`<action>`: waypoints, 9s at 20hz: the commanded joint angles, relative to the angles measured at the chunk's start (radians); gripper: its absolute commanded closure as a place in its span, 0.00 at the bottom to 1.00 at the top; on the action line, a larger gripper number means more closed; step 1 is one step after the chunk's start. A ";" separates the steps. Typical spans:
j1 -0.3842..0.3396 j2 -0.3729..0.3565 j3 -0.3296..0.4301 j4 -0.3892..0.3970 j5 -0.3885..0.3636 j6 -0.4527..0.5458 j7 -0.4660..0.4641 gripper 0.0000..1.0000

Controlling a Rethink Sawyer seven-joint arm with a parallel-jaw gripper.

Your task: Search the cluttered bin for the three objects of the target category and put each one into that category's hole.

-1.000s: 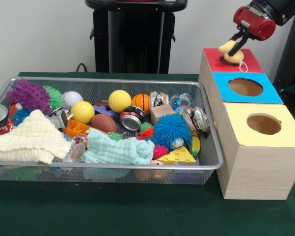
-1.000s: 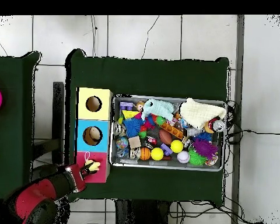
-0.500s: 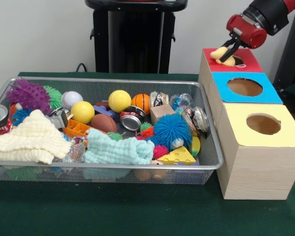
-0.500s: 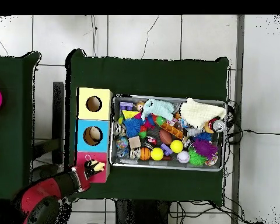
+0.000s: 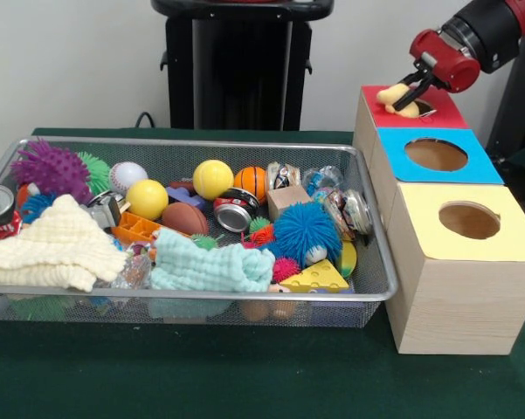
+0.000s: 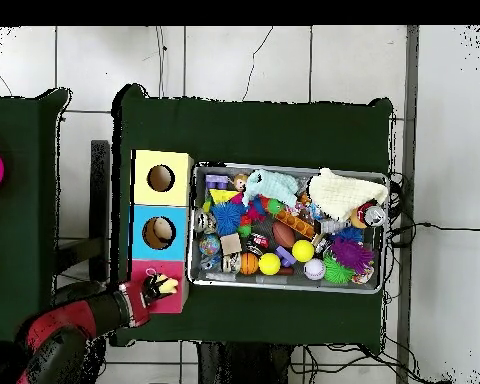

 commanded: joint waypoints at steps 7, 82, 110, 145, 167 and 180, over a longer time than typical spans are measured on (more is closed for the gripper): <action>-0.051 0.127 0.075 -0.234 0.007 0.178 0.299 1.00; -0.456 -0.651 0.733 0.179 -0.042 -0.234 -0.019 0.00; -0.545 -0.716 0.802 0.228 -0.204 -0.315 -0.003 0.00; -0.615 -0.898 0.762 0.145 -0.340 0.019 -0.002 1.00; -0.895 -0.991 0.950 0.368 -0.550 -0.266 -0.258 1.00; -1.208 -0.991 1.149 0.437 -0.854 -0.418 -0.321 1.00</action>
